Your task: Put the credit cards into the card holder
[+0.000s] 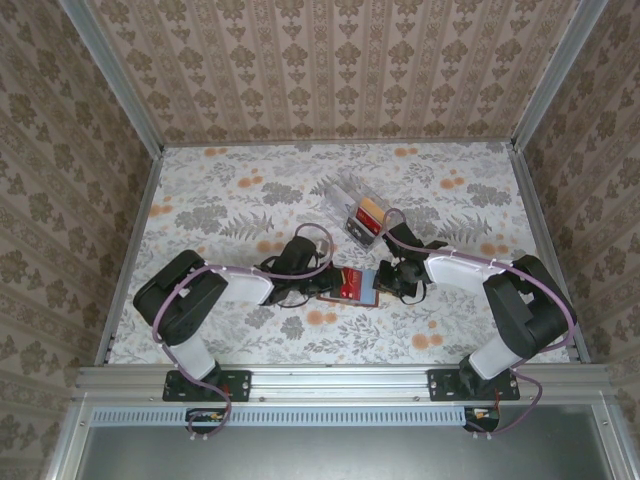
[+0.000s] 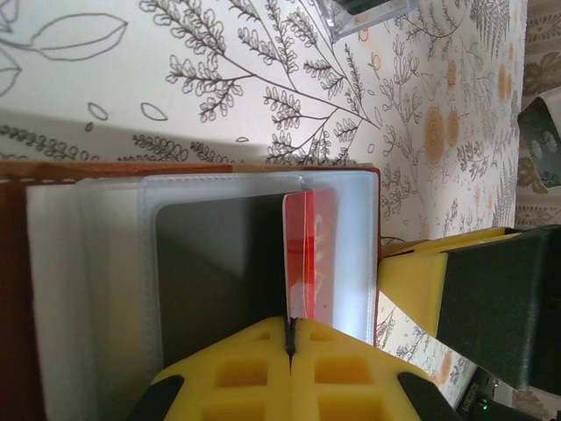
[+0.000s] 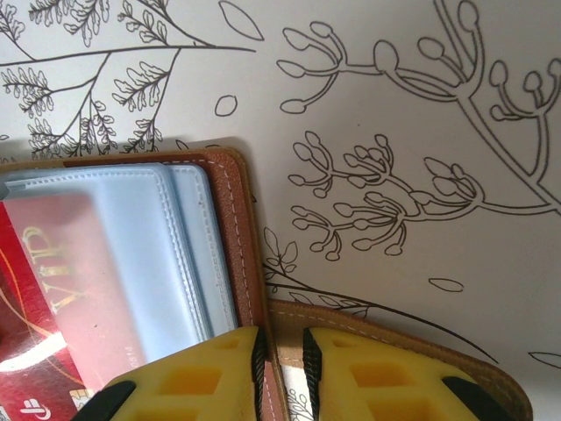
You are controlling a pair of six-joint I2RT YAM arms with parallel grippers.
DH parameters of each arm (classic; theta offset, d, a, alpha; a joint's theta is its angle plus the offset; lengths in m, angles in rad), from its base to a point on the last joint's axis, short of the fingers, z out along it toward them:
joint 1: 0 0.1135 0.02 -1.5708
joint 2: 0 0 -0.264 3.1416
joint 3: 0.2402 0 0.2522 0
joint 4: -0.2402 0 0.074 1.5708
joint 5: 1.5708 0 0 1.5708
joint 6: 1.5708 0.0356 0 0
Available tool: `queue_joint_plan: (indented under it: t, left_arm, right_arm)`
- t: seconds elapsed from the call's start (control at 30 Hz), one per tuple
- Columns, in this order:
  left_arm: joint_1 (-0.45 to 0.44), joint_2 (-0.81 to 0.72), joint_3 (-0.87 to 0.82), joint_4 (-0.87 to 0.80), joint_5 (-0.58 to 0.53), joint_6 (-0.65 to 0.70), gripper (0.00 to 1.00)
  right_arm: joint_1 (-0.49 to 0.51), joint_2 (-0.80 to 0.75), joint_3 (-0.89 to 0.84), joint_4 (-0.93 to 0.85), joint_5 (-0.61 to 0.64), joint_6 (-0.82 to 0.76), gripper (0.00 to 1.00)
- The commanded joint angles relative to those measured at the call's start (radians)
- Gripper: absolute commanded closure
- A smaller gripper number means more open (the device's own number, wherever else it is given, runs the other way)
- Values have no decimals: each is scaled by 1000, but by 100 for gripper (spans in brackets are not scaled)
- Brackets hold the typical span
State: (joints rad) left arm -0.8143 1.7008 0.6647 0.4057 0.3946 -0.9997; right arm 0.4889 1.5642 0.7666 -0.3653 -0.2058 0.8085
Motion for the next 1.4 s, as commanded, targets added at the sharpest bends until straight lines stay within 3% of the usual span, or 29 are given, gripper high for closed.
queue_joint_plan:
  t: [0.0, 0.6, 1.37]
  left_arm:
    - [-22, 15, 57, -124, 12, 66, 94]
    - [-98, 53, 248, -447, -92, 214, 76]
    - [-112, 105, 285, -361, 6, 226, 68]
  right_arm:
    - [12, 47, -16, 21, 1, 10, 75]
    - [12, 45, -18, 31, -16, 19, 75]
    - [11, 41, -39, 45, -21, 26, 75]
